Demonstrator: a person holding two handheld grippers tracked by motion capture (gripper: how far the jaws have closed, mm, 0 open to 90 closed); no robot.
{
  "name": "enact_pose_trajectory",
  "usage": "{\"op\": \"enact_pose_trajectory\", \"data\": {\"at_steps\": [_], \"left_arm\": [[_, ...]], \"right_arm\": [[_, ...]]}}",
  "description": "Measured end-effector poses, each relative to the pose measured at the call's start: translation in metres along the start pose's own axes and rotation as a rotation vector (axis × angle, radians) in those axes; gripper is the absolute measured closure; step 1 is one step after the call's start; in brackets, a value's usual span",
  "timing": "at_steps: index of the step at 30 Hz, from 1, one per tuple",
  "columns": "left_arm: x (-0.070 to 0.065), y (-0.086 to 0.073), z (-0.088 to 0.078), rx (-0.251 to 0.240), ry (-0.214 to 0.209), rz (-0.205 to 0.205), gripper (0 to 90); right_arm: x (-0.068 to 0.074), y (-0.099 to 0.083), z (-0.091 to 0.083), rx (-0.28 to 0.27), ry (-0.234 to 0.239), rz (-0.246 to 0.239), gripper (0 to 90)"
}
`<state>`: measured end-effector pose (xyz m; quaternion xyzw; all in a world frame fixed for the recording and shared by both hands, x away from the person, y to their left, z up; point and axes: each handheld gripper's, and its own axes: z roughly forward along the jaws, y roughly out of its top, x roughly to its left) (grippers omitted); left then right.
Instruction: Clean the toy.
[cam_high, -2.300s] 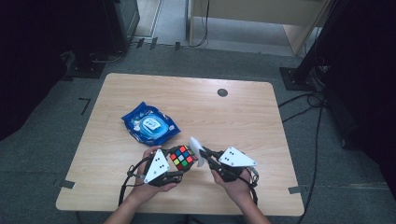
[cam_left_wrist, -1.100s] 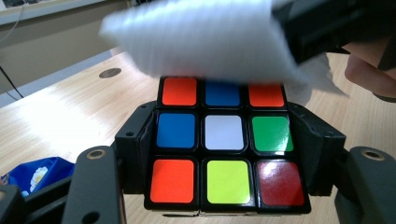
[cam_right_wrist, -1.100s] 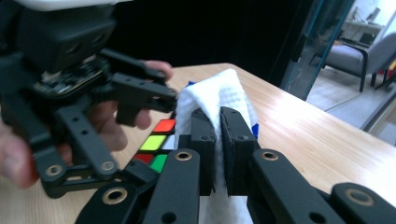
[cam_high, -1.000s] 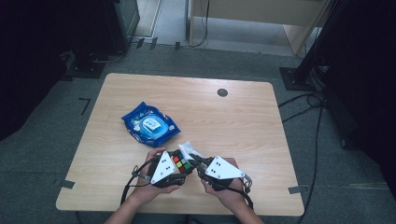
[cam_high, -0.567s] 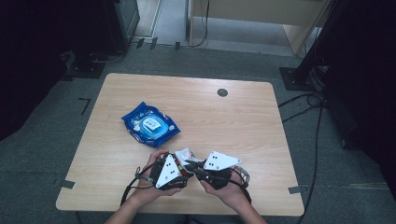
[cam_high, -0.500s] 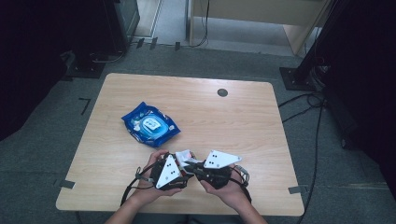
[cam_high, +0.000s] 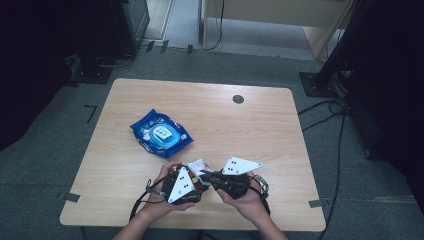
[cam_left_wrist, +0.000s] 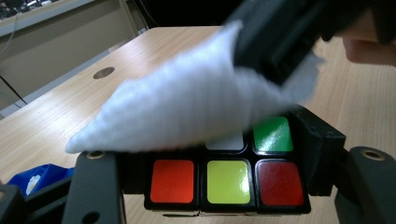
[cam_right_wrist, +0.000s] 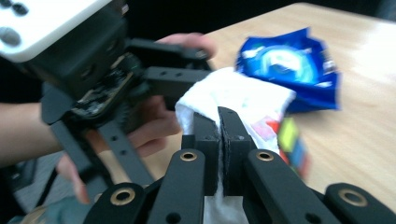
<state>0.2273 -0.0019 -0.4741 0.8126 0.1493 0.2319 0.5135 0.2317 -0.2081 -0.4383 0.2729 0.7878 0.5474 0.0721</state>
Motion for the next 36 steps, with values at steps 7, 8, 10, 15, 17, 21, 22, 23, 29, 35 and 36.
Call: {"op": "enact_pose_trajectory", "data": {"at_steps": [7, 8, 10, 15, 17, 21, 22, 23, 29, 35, 36], "left_arm": [[0.004, 0.001, -0.003, -0.025, -0.004, -0.017, 34.3], [0.005, 0.001, -0.004, -0.027, 0.000, -0.022, 34.3], [0.008, 0.000, -0.005, -0.028, 0.008, -0.030, 34.3], [0.019, -0.004, -0.009, -0.030, 0.031, -0.061, 34.3], [0.024, -0.005, -0.012, -0.033, 0.046, -0.074, 34.3], [0.038, -0.008, -0.021, -0.043, 0.078, -0.114, 34.3], [0.040, -0.008, -0.023, -0.049, 0.086, -0.123, 34.3], [0.042, -0.008, -0.025, -0.054, 0.091, -0.129, 34.3], [0.052, -0.005, -0.036, -0.089, 0.114, -0.150, 34.2], [0.053, -0.007, -0.034, -0.085, 0.120, -0.165, 34.3], [0.052, -0.007, -0.033, -0.085, 0.118, -0.164, 34.3]], "right_arm": [[-0.019, -0.001, -0.017, -0.047, -0.173, 0.037, 88.7], [-0.024, -0.002, -0.020, -0.057, -0.199, 0.060, 88.7], [-0.032, -0.005, -0.026, -0.073, -0.258, 0.090, 88.7], [-0.045, -0.013, -0.030, -0.087, -0.366, 0.141, 88.6], [-0.047, -0.015, -0.026, -0.078, -0.385, 0.143, 88.2], [-0.045, -0.017, -0.006, -0.050, -0.407, 0.139, 87.6], [-0.043, -0.017, 0.001, -0.046, -0.409, 0.133, 86.3], [-0.042, -0.017, 0.009, -0.048, -0.402, 0.128, 84.9], [-0.037, -0.013, 0.041, -0.128, -0.341, 0.037, 54.5], [-0.047, -0.021, 0.025, -0.069, -0.425, 0.031, 47.7], [-0.049, -0.022, 0.022, -0.062, -0.428, 0.027, 47.6]]}}
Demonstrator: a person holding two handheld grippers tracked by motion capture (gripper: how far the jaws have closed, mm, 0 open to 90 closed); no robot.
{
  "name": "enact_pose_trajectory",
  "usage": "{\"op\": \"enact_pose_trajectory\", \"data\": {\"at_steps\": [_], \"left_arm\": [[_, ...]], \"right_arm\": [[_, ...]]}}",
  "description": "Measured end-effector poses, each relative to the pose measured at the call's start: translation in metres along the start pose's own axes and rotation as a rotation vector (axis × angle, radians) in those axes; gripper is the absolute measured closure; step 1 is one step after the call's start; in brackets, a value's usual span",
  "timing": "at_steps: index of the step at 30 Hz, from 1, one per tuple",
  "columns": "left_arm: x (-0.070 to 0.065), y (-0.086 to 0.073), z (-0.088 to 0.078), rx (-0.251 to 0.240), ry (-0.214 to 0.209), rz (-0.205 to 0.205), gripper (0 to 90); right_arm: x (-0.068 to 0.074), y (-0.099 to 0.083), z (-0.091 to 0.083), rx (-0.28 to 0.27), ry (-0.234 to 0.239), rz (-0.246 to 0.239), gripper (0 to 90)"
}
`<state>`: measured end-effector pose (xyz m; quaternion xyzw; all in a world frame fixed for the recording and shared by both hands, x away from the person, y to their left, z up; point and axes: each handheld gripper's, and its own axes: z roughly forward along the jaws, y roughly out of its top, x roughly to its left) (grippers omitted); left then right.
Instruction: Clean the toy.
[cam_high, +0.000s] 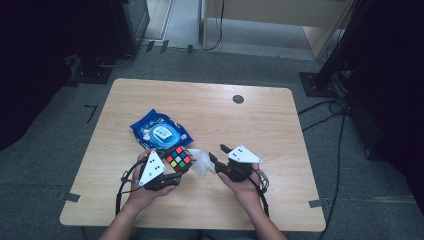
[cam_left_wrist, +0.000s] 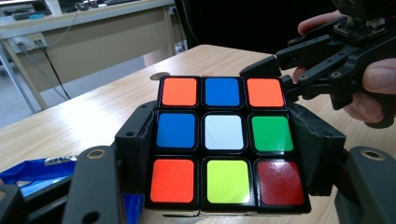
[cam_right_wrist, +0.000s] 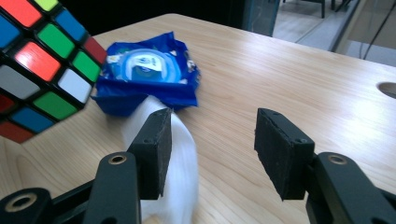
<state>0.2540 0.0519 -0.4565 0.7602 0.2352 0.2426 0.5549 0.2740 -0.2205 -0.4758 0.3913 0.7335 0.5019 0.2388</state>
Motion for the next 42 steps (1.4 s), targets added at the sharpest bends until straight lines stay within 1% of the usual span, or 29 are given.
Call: {"op": "enact_pose_trajectory", "data": {"at_steps": [2, 3, 4, 6, 9, 11, 12, 13, 14, 15, 17, 18, 21, 23, 26, 28, 30, 31, 33, 34, 35, 36, 38, 39, 40, 42], "left_arm": [[-0.002, 0.000, 0.002, 0.003, -0.002, 0.001, 34.3], [-0.003, 0.000, 0.002, 0.006, -0.002, 0.002, 34.3], [-0.004, 0.000, 0.003, 0.003, -0.002, 0.002, 34.3], [-0.006, 0.001, 0.003, 0.004, -0.001, 0.007, 34.3], [-0.008, 0.002, 0.005, 0.002, 0.000, 0.013, 34.3], [-0.011, 0.001, 0.007, 0.002, -0.003, 0.016, 34.3], [-0.013, 0.001, 0.007, 0.002, -0.005, 0.020, 34.3], [-0.015, 0.001, 0.008, 0.003, -0.005, 0.022, 34.3], [-0.017, 0.000, 0.009, 0.003, -0.006, 0.026, 34.3], [-0.019, 0.000, 0.010, 0.003, -0.009, 0.032, 34.3], [-0.024, 0.000, 0.012, 0.000, -0.013, 0.041, 34.3], [-0.026, 0.000, 0.013, -0.004, -0.014, 0.050, 34.3], [-0.032, 0.001, 0.014, -0.013, -0.019, 0.061, 34.3], [-0.034, 0.001, 0.014, -0.016, -0.021, 0.067, 34.3], [-0.037, 0.001, 0.013, -0.027, -0.021, 0.074, 34.3], [-0.038, 0.002, 0.012, -0.031, -0.022, 0.082, 34.3], [-0.040, 0.002, 0.013, -0.036, -0.023, 0.089, 34.3], [-0.041, 0.002, 0.013, -0.036, -0.026, 0.093, 34.2], [-0.042, 0.002, 0.014, -0.036, -0.028, 0.097, 34.2], [-0.043, 0.001, 0.014, -0.036, -0.029, 0.096, 34.2], [-0.043, 0.001, 0.014, -0.034, -0.031, 0.097, 34.2], [-0.043, 0.001, 0.014, -0.034, -0.036, 0.095, 34.2], [-0.041, 0.000, 0.014, -0.027, -0.057, 0.086, 34.1], [-0.041, 0.000, 0.015, -0.019, -0.066, 0.085, 34.2], [-0.041, -0.001, 0.016, -0.011, -0.069, 0.086, 34.1], [-0.042, -0.002, 0.017, -0.005, -0.072, 0.082, 34.0]], "right_arm": [[-0.003, -0.004, -0.002, 0.037, -0.003, -0.028, 46.6], [-0.003, -0.005, -0.003, 0.051, -0.016, -0.039, 46.2], [-0.004, -0.007, -0.005, 0.048, -0.021, -0.035, 46.2], [-0.006, -0.006, -0.011, 0.015, 0.011, 0.016, 46.2], [-0.006, 0.003, -0.023, -0.044, 0.050, 0.092, 43.8], [-0.003, 0.010, -0.031, -0.077, 0.087, 0.160, 40.0], [-0.001, 0.014, -0.034, -0.087, 0.106, 0.196, 38.0], [0.001, 0.018, -0.036, -0.097, 0.138, 0.230, 35.9], [0.004, 0.021, -0.038, -0.101, 0.167, 0.253, 33.6], [0.008, 0.024, -0.038, -0.098, 0.186, 0.274, 31.2], [0.014, 0.027, -0.036, -0.074, 0.227, 0.310, 25.6], [0.016, 0.027, -0.034, -0.063, 0.251, 0.339, 23.6], [0.018, 0.026, -0.028, -0.029, 0.297, 0.429, 20.4], [0.019, 0.024, -0.024, -0.008, 0.319, 0.478, 19.4], [0.019, 0.020, -0.018, 0.031, 0.352, 0.525, 19.6], [0.019, 0.017, -0.013, 0.070, 0.375, 0.559, 19.4], [0.019, 0.013, -0.010, 0.082, 0.415, 0.595, 22.8], [0.019, 0.012, -0.008, 0.087, 0.440, 0.606, 25.0], [0.020, 0.011, -0.006, 0.098, 0.468, 0.623, 28.7], [0.020, 0.010, -0.005, 0.102, 0.474, 0.633, 28.9], [0.019, 0.009, -0.005, 0.117, 0.483, 0.651, 29.4], [0.018, 0.009, -0.005, 0.120, 0.490, 0.670, 30.3], [0.014, 0.007, -0.006, 0.127, 0.510, 0.722, 33.3], [0.011, 0.006, -0.007, 0.125, 0.510, 0.743, 34.8], [0.010, 0.006, -0.007, 0.129, 0.501, 0.740, 34.8], [0.011, 0.007, -0.009, 0.139, 0.474, 0.702, 34.9]]}}
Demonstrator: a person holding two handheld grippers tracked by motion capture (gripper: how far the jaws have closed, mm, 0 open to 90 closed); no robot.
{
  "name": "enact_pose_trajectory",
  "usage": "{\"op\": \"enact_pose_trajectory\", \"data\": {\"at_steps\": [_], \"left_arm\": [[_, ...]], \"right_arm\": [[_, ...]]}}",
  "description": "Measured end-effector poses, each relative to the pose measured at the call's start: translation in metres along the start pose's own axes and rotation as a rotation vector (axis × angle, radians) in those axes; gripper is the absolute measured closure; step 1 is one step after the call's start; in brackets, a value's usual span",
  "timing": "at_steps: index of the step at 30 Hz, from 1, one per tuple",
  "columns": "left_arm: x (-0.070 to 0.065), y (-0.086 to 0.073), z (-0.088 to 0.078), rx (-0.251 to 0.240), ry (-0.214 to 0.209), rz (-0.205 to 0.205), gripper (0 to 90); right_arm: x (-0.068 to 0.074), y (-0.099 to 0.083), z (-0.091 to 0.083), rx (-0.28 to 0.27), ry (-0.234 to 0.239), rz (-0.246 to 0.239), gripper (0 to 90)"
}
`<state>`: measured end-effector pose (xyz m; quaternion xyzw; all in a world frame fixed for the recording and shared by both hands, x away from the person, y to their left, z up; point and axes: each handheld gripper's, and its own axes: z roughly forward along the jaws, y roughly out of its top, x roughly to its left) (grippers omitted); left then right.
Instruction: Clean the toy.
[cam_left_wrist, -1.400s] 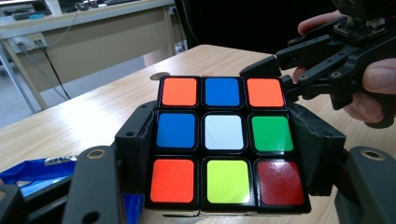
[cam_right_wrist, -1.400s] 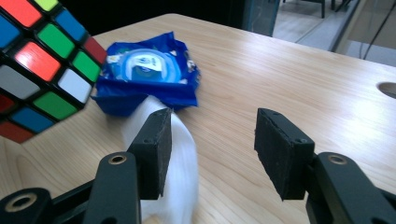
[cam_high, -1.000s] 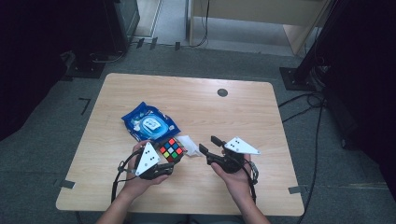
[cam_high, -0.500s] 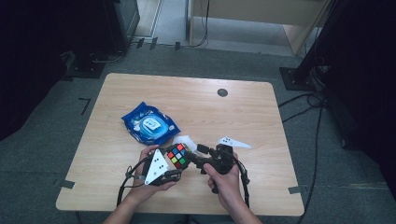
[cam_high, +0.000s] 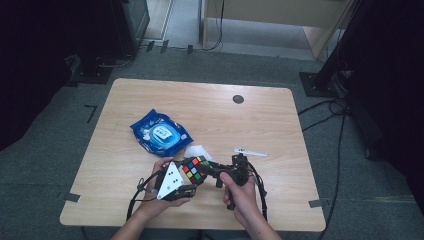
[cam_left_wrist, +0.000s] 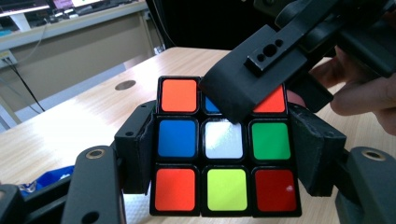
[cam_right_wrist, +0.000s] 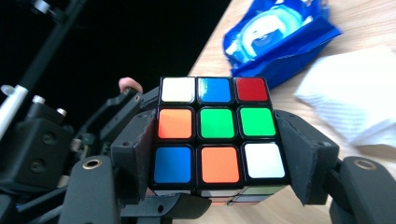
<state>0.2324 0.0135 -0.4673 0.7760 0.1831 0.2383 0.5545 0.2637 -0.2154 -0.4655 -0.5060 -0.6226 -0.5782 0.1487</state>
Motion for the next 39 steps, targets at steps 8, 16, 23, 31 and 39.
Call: {"op": "enact_pose_trajectory", "data": {"at_steps": [8, 16, 23, 31, 39], "left_arm": [[0.003, 0.000, 0.001, 0.014, 0.009, -0.032, 26.0], [0.014, -0.002, -0.002, 0.028, 0.035, -0.095, 17.8], [0.030, -0.007, -0.006, 0.051, 0.076, -0.154, 16.9], [0.042, -0.014, -0.016, 0.078, 0.144, -0.202, 16.9], [0.049, -0.021, -0.033, 0.099, 0.205, -0.241, 16.9]], "right_arm": [[0.008, 0.007, -0.011, -0.062, -0.077, -0.119, 35.0], [0.000, 0.025, -0.043, -0.204, -0.368, -0.318, 34.9], [-0.030, 0.037, -0.064, -0.271, -0.597, -0.377, 34.9], [-0.059, 0.044, -0.062, -0.260, -0.761, -0.402, 34.9], [-0.065, 0.048, -0.034, -0.191, -0.787, -0.433, 34.9]]}}
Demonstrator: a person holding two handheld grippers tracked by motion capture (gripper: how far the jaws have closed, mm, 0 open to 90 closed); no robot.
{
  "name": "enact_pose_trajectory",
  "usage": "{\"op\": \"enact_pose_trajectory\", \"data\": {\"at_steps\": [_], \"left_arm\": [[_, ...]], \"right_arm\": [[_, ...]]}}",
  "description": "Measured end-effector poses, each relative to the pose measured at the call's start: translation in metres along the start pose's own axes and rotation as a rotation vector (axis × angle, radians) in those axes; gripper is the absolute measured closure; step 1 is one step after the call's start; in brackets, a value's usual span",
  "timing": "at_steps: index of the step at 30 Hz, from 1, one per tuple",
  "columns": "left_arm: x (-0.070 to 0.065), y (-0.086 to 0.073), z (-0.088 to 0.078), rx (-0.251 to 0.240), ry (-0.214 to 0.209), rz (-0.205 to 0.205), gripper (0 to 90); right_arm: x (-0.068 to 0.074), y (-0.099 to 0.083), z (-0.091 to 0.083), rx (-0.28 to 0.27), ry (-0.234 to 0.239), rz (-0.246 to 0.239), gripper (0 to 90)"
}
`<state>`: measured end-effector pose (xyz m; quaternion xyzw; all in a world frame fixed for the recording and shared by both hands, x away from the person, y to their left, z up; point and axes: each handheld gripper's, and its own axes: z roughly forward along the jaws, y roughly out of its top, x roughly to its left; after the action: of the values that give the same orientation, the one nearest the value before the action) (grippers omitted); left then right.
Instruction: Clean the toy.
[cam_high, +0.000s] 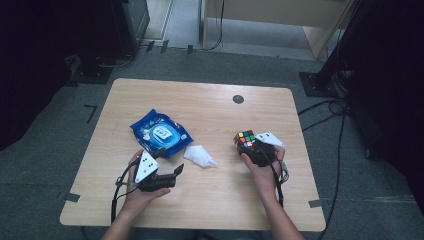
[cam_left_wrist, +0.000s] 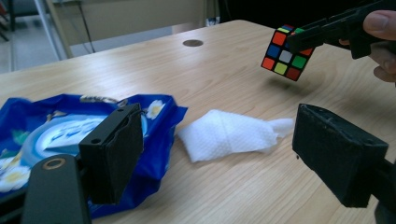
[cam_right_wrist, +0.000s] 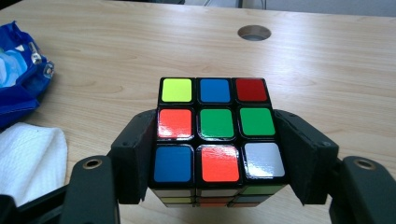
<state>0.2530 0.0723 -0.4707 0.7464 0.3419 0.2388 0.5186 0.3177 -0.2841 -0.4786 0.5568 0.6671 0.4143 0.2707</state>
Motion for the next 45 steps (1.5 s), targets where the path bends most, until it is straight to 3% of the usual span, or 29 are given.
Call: {"op": "enact_pose_trajectory", "data": {"at_steps": [9, 11, 17, 24, 36, 39, 45], "left_arm": [[0.014, -0.007, -0.013, 0.008, 0.046, -0.060, 16.9], [0.017, -0.008, -0.016, 0.011, 0.060, -0.074, 16.9], [0.017, -0.011, -0.018, 0.021, 0.066, -0.070, 16.9], [0.014, -0.011, -0.015, 0.031, 0.059, -0.064, 16.9], [0.012, -0.011, -0.013, 0.038, 0.056, -0.060, 16.8], [0.011, -0.011, -0.012, 0.042, 0.052, -0.055, 16.8], [0.009, -0.010, -0.011, 0.039, 0.054, -0.065, 16.7]], "right_arm": [[0.010, 0.004, 0.018, 0.017, 0.001, -0.014, 34.8], [0.013, 0.005, 0.024, 0.022, -0.011, -0.037, 34.8], [0.015, 0.004, 0.032, 0.039, -0.041, -0.035, 34.8], [0.014, 0.001, 0.038, 0.060, -0.039, -0.028, 34.8], [0.017, -0.001, 0.039, 0.049, -0.031, -0.054, 34.4], [0.018, 0.000, 0.035, 0.022, -0.030, -0.049, 34.3], [0.018, 0.007, 0.020, -0.029, -0.020, -0.019, 20.2]]}}
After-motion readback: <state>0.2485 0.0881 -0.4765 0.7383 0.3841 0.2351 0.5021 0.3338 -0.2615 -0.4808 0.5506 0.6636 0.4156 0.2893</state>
